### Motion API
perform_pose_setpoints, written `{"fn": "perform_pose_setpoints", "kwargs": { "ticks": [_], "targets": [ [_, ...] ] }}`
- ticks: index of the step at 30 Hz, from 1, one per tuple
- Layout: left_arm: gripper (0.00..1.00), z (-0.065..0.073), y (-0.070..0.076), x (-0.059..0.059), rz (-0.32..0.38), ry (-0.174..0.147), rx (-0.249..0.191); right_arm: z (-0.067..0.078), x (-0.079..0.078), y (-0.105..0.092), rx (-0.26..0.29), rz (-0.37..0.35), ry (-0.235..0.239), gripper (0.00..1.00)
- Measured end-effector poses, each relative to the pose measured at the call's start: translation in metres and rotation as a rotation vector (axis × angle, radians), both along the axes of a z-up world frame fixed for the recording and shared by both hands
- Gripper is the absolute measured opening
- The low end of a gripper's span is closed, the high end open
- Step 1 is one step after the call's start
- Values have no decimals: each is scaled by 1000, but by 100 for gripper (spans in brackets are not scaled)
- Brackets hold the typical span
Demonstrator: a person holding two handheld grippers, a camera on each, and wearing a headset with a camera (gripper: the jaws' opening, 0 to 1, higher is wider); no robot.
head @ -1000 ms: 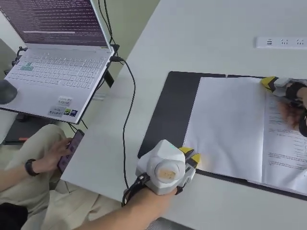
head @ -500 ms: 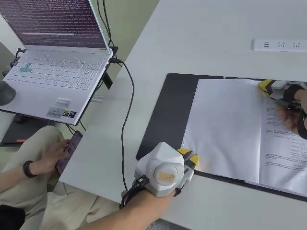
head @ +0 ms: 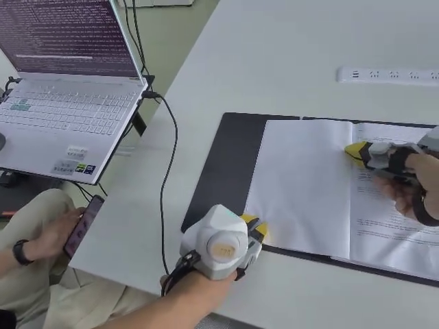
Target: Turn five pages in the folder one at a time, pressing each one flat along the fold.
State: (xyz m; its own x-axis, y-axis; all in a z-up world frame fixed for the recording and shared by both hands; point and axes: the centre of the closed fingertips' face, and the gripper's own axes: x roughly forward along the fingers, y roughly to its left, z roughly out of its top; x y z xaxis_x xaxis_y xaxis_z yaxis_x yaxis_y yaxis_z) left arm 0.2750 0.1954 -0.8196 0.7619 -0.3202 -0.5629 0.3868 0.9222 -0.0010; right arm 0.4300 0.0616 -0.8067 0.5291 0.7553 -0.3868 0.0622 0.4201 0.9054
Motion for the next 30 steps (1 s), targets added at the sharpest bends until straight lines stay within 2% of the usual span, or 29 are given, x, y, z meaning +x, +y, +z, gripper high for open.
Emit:
{"fn": "perform_pose_setpoints", "kwargs": {
  "ticks": [3,9,12,21,26,30],
  "targets": [
    [7,1,0,-1,2,0,-2,0,-16,1,2,30,-3,0],
    [7,1,0,-1,0,3,8,3,-42,1,32,41,8,0],
    [7,1,0,-2,-2,7,13,1,-63,5,34,101,17,0],
    [7,1,1,-1,5,8,12,-1,-105,8,46,139,38,0],
    [7,1,0,-2,7,4,17,-1,-138,10,64,173,52,0],
    [7,0,0,-2,0,1,29,0,-156,10,82,185,51,0]
  ]
}}
